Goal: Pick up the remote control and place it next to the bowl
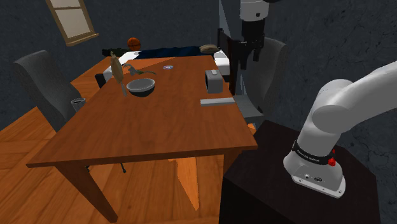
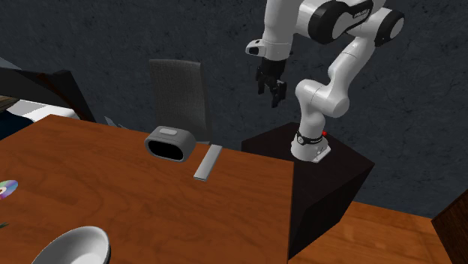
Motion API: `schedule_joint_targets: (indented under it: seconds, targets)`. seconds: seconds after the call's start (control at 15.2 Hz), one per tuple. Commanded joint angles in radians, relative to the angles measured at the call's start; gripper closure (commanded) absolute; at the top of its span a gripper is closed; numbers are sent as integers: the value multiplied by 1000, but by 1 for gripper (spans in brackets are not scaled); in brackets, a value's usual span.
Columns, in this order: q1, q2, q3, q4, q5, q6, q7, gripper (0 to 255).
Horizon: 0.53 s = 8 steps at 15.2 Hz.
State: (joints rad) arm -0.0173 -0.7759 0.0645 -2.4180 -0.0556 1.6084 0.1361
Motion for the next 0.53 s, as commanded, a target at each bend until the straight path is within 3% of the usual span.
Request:
schedule_joint_targets:
  seconds: [0.0,0.46]
  targets:
    - [0,0,0,0,0,0,0,0]
    - [12,136,-120,-89,-65,247,-225,0]
